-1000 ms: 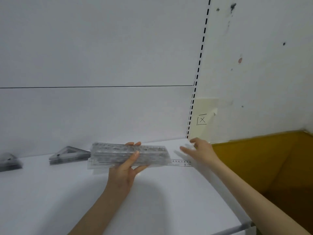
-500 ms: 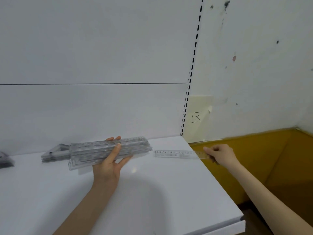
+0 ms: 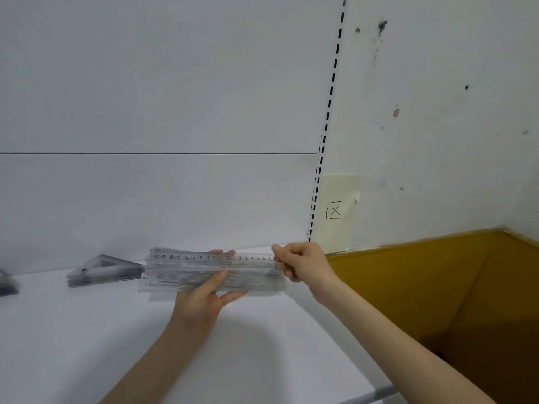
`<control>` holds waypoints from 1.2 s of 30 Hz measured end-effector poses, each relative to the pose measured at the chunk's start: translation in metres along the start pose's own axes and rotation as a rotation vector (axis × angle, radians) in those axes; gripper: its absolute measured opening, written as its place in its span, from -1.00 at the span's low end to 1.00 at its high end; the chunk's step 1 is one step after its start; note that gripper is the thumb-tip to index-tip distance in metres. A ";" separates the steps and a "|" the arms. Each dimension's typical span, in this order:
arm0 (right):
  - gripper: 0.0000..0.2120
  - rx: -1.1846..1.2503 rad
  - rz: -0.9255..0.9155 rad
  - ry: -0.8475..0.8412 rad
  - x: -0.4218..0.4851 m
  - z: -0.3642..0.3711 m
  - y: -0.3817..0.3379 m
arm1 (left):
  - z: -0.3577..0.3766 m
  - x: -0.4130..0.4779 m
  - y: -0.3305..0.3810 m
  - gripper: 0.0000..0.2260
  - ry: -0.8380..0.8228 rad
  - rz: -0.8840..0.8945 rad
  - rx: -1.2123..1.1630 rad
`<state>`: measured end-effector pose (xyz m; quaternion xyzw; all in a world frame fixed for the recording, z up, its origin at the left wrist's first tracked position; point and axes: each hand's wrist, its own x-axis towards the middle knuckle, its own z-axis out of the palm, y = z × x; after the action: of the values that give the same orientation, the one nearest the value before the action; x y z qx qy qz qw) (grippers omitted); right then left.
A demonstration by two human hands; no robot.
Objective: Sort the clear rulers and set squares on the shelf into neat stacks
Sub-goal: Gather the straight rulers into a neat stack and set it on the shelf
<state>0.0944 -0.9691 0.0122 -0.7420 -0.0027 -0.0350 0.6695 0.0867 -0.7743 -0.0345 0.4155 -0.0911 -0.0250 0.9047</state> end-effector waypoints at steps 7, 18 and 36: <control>-0.63 -0.167 0.007 0.077 0.008 0.008 -0.009 | 0.002 -0.002 0.005 -0.61 -0.015 0.010 -0.010; -0.72 -0.542 -0.120 0.082 0.020 0.007 0.000 | -0.001 0.000 0.005 -0.35 -0.033 -0.052 0.049; -0.60 -0.915 -0.333 -0.490 0.019 0.046 -0.010 | 0.007 -0.003 0.005 -0.48 -0.137 -0.006 0.072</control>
<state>0.1148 -0.9232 0.0183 -0.9335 -0.2606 0.0355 0.2435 0.0819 -0.7760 -0.0269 0.4455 -0.1524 -0.0526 0.8807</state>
